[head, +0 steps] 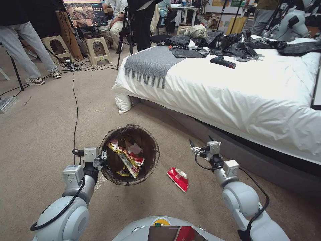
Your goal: Pick up the trash bin, then pick up the garbage from the floor and place it into the trash bin.
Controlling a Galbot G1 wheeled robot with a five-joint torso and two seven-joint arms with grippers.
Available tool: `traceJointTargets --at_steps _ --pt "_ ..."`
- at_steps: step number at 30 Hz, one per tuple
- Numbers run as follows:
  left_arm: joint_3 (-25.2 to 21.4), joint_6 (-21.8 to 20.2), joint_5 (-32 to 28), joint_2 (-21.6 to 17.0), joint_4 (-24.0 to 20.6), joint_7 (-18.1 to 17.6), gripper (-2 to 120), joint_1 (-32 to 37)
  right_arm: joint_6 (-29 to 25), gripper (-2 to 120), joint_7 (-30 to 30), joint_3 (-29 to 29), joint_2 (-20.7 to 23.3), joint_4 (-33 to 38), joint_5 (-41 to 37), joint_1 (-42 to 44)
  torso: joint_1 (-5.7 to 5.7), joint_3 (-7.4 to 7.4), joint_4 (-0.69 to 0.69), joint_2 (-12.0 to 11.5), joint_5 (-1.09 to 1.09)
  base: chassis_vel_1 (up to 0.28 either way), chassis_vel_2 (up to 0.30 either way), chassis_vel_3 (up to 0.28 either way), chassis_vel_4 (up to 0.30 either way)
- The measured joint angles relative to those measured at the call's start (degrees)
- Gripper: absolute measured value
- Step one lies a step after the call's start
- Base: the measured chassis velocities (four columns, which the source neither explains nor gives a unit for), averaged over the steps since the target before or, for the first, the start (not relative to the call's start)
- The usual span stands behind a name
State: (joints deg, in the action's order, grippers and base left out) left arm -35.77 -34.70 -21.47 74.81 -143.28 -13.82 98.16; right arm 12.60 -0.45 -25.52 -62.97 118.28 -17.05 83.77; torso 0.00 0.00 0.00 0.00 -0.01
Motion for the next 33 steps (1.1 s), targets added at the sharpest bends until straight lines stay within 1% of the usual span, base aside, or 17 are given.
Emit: traceJointTargets --at_steps 1,2,4,5,8,9,12,16,18,22,23,26,28,30,33 --pt "0.0 0.0 0.0 0.0 0.0 0.0 5 0.0 0.0 100 0.0 0.0 0.0 0.0 0.0 0.0 0.0 0.0 0.0 0.0 0.0 0.0 0.0 0.0 0.0" --pt "-0.17 -0.07 -0.16 -0.2 0.0 -0.05 5 0.0 1.25 100 0.44 1.37 1.84 -1.2 -1.22 -1.04 0.0 0.0 0.01 0.0 0.0 0.0 0.0 0.0 0.0" --pt "-0.41 -0.15 -0.22 -0.37 0.0 -0.11 5 -0.11 3.49 100 1.05 3.5 3.98 -3.22 -3.26 -2.82 0.0 0.0 0.0 0.0 0.01 0.0 0.0 0.0 0.0" --pt "-0.41 -0.15 -0.22 -0.37 0.0 -0.11 5 -0.11 3.49 100 1.05 3.5 3.98 -3.22 -3.26 -2.82 0.0 0.0 0.0 0.0 0.01 0.0 0.0 0.0 0.0" --pt "-0.54 -0.25 -0.25 -0.43 0.0 -0.15 5 -0.53 5.56 100 2.89 5.9 5.72 -7.17 -5.06 -5.37 0.0 0.0 0.0 0.0 0.0 0.0 0.0 0.0 0.0" --pt "-0.54 -0.25 -0.25 -0.43 0.0 -0.15 5 -0.53 5.56 100 2.89 5.9 5.72 -7.17 -5.06 -5.37 0.0 0.0 0.0 0.0 0.0 0.0 0.0 0.0 0.0" --pt "-0.33 -0.36 -0.26 -0.45 0.0 -0.16 5 -1.06 6.76 100 4.27 7.89 6.57 -11.12 -6.19 -8.04 0.0 0.0 0.0 0.0 0.0 0.0 0.0 0.0 0.0" --pt "-0.16 -0.43 -0.24 -0.45 0.0 -0.16 5 -1.59 7.96 100 4.79 8.98 7.05 -12.45 -7.37 -9.47 0.0 0.0 0.0 0.0 0.01 0.0 0.0 0.0 0.0" --pt "-0.05 -0.54 -0.24 -0.43 0.07 -0.16 5 -2.25 9.4 100 5.07 10.71 7.6 -13.59 -9.27 -11.22 0.0 0.0 0.0 0.0 0.01 0.0 0.0 0.0 0.0" --pt "-0.03 -0.64 -0.2 -0.25 0.14 -0.16 5 -2.41 10.96 100 5.35 12.97 7.87 -15.14 -10.63 -13.4 0.0 0.0 0.0 0.0 0.01 0.0 0.0 0.0 0.0" --pt "-0.03 -0.64 -0.2 -0.25 0.14 -0.16 5 -2.41 10.96 100 5.35 12.97 7.87 -15.14 -10.63 -13.4 0.0 0.0 0.0 0.0 0.01 0.0 0.0 0.0 0.0" --pt "-0.06 -0.69 -0.15 -0.21 0.08 -0.16 5 -2.25 11.8 100 6.14 15.77 7.9 -17.86 -10.85 -16.49 0.0 0.0 0.01 0.0 0.02 0.0 0.0 0.0 0.0" --pt "-0.07 -0.69 -0.15 -0.25 0.08 -0.16 5 -2.24 11.84 100 6.24 16.11 7.91 -18.22 -10.85 -16.83 0.0 0.0 0.01 0.0 0.02 0.0 0.0 0.0 0.0" --pt "-0.35 -0.79 -0.33 -0.69 0.05 -0.17 5 -2.19 12.01 100 6.69 18.4 7.85 -20.62 -10.79 -19.23 0.0 0.0 0.0 0.0 0.02 0.0 0.0 0.0 0.0" --pt "-0.43 -0.86 -0.53 -0.86 0.04 -0.2 5 -2.25 12.21 100 6.82 19.96 7.59 -22.34 -10.79 -20.8 0.0 0.0 0.01 0.0 0.02 0.0 0.0 0.0 0.0"
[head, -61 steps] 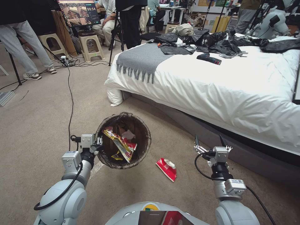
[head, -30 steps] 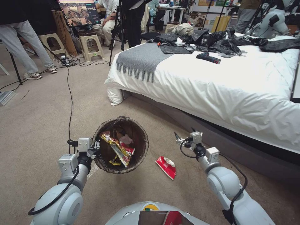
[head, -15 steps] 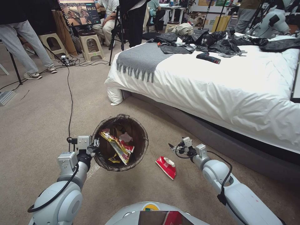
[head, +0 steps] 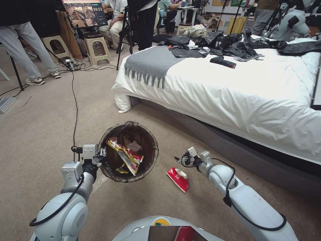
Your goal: Pick up the trash bin, then pick up the garbage from the floor and place it into the trash bin.
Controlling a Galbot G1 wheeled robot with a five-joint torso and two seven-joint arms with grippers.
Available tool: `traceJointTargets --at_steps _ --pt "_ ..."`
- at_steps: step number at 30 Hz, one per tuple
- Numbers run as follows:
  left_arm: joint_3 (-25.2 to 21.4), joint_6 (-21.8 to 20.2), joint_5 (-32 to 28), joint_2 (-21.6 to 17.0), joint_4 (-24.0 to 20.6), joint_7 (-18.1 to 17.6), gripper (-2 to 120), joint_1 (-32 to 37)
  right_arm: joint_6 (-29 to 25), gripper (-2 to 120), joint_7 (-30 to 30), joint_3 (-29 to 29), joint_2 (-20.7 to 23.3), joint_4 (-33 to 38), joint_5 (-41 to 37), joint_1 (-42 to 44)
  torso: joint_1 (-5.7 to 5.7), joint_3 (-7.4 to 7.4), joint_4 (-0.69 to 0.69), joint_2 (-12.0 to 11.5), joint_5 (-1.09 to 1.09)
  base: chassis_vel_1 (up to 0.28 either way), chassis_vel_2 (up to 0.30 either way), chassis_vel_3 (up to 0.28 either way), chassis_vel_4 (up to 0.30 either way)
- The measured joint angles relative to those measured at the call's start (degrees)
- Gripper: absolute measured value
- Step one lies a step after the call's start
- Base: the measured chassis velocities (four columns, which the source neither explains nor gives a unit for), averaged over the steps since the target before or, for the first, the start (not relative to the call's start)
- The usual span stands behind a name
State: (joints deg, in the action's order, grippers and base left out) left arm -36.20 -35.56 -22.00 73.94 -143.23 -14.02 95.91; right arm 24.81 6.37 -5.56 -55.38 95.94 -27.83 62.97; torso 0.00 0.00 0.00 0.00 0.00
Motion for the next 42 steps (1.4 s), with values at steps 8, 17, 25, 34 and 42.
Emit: traceJointTargets --at_steps 8,17,25,34,42 --pt "0.16 -0.2 -0.65 0.57 0.0 -0.46 5 -0.12 0.16 100 0.27 3.04 -0.27 -2.88 -0.01 -1.86 0.0 0.0 0.0 0.0 0.0 0.0 0.0 0.0 0.0" --pt "-0.62 -0.49 -1.55 0.74 -0.01 -0.81 5 0.28 -0.28 100 0.85 5.24 -1.73 -7.1 0.66 -3.57 0.0 0.0 0.0 0.0 0.0 0.0 0.0 0.0 0.0" --pt "-0.72 -0.54 -1.57 1.04 -0.01 -0.81 5 0.63 -0.48 100 0.96 7.24 -2.96 -9.91 0.94 -4.98 0.0 0.01 -0.01 0.0 0.0 0.0 0.0 0.0 0.0" --pt "-1.45 -0.6 -1.67 0.82 -0.01 -0.75 5 1.04 -1.08 100 1.03 8.45 -4.53 -13.23 2.47 -5.37 0.0 0.01 -0.01 0.0 0.0 0.0 0.0 0.0 0.0" --pt "-1.72 -0.63 -1.92 0.74 -0.01 -0.65 5 0.92 -1.28 100 1.08 8.96 -5.48 -14.4 2.87 -5.36 0.0 0.01 -0.01 0.0 0.01 0.0 0.0 0.0 0.0"
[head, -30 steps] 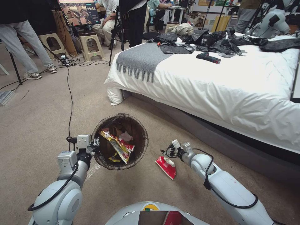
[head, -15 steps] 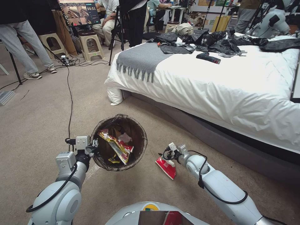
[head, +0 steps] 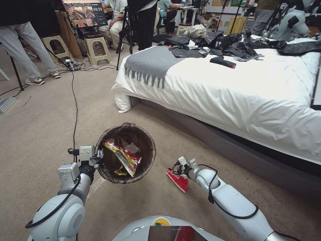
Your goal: Pick up the trash bin, then pick up the garbage from the floor and place it into the trash bin.
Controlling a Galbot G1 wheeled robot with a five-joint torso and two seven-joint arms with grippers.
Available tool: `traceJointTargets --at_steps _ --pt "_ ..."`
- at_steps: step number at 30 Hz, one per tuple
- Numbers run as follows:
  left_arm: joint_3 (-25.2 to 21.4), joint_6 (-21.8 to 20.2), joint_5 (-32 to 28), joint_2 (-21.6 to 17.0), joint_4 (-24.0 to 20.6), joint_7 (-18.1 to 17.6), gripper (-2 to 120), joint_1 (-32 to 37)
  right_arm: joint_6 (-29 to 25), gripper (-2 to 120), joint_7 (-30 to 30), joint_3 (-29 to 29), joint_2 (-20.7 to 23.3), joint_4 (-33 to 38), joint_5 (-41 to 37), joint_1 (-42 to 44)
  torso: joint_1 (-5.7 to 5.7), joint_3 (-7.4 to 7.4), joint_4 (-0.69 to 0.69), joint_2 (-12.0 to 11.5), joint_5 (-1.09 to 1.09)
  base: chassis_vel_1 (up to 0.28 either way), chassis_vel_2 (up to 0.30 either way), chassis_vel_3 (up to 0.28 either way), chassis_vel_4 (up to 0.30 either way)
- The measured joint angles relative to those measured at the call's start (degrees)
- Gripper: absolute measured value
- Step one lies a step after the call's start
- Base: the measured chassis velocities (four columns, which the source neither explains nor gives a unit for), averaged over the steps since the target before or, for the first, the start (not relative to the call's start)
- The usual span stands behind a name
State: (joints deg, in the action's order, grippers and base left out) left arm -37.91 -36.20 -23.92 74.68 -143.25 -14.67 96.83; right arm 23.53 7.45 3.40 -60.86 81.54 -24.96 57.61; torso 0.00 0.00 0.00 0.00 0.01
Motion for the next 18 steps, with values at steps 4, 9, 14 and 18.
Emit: traceJointTargets --at_steps 4,9,14,18 --pt "0.02 -0.01 0.0 -0.01 0.0 0.12 5 -0.13 0.0 100 -0.01 0.47 -0.77 -0.62 0.44 -0.09 0.0 0.0 0.0 0.0 -0.01 0.0 0.0 0.0 0.0" --pt "-0.02 -0.04 -0.11 -0.08 0.0 0.17 5 -0.22 -0.01 100 -0.03 0.89 -1.62 -1.35 1.0 -0.19 0.0 0.0 0.0 0.0 -0.01 0.0 0.0 0.0 0.0" --pt "-0.16 -0.06 -0.26 -0.21 0.0 0.2 5 -0.26 -0.05 100 -0.06 1.17 -2.39 -1.98 1.64 -0.19 0.0 0.0 0.0 0.0 0.0 0.0 0.0 0.0 0.0" --pt "-0.45 -0.1 -0.47 -0.4 0.0 0.24 5 -0.23 -0.12 100 -0.08 1.37 -3.35 -2.76 2.26 -0.19 0.0 0.0 0.0 0.0 0.0 0.0 0.0 0.0 0.0"
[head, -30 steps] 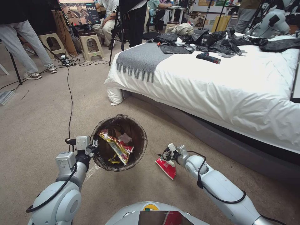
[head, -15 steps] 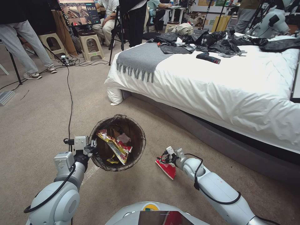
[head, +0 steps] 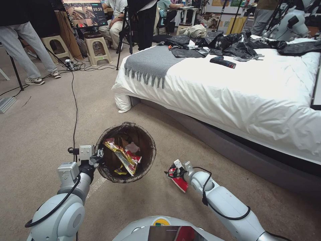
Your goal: Pick up the trash bin, then pick up the garbage from the floor and place it into the trash bin.
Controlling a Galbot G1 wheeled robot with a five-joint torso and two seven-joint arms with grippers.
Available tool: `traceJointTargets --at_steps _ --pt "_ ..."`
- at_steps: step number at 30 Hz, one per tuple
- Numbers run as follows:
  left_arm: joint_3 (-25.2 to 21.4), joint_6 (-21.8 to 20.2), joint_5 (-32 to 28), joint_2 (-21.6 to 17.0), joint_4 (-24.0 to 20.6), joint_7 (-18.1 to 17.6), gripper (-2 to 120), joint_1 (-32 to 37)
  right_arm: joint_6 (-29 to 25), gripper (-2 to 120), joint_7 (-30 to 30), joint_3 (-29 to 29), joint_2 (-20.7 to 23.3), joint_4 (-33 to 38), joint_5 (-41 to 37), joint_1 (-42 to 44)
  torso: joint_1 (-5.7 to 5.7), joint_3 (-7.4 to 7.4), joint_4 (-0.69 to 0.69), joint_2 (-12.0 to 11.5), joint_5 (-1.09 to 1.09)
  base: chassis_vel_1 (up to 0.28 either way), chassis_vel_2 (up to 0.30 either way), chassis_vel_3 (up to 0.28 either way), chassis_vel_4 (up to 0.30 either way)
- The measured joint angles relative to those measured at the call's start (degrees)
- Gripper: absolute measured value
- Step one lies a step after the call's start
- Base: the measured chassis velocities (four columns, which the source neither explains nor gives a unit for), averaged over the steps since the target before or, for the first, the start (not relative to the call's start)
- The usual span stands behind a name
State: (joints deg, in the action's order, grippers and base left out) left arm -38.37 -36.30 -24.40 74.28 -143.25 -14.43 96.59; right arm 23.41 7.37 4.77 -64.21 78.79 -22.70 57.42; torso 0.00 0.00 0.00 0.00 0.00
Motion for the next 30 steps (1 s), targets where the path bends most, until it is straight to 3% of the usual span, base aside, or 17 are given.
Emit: traceJointTargets --at_steps 30 --pt "0.18 -0.05 -0.23 -0.28 0.0 0.23 5 -0.4 -1.55 100 0.48 -2.89 1.05 -1.6 2.65 2.42 0.0 0.0 0.0 0.0 -0.01 0.0 0.0 0.0 0.0"
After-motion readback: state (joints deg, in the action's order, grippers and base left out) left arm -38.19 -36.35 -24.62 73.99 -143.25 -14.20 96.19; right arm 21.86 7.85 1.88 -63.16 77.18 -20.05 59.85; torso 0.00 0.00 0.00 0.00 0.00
